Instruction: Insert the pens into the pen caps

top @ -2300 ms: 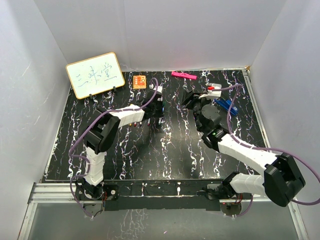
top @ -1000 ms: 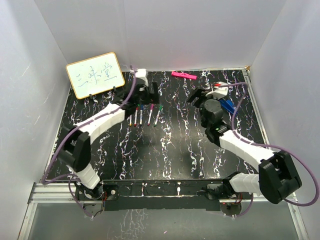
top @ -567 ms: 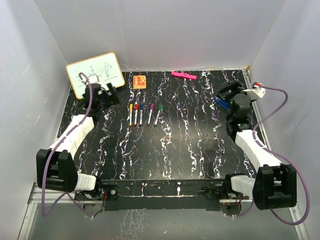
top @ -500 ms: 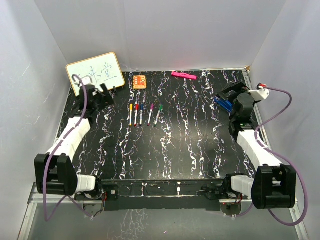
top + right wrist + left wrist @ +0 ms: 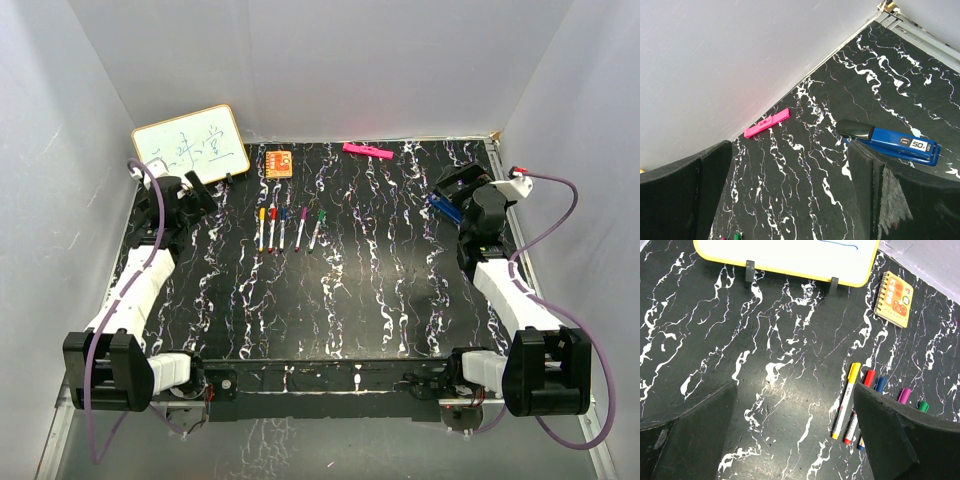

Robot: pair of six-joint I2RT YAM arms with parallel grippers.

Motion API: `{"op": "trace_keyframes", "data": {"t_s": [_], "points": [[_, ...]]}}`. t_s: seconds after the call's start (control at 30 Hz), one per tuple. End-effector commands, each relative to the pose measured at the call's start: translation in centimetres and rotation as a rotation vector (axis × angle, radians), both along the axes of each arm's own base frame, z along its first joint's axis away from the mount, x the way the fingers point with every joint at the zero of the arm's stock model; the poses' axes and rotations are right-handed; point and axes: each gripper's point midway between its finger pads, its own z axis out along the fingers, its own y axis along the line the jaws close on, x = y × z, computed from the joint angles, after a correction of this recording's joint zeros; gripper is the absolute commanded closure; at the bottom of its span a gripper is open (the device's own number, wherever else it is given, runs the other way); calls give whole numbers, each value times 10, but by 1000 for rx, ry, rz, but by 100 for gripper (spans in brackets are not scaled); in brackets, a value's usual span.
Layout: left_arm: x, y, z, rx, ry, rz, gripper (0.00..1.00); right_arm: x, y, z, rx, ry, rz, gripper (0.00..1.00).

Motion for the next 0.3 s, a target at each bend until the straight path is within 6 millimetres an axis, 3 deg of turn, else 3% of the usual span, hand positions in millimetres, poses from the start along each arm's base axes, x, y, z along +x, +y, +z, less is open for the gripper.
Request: {"op": "trace_keyframes", "data": {"t_s": [0.0,0.27], "points": [[-4,8,8,7,-12,54,2,0,2,6,7,-28,9,2],[-7,14,14,22,-42,86,1,1,3,3,7,-25,12,2]]}}
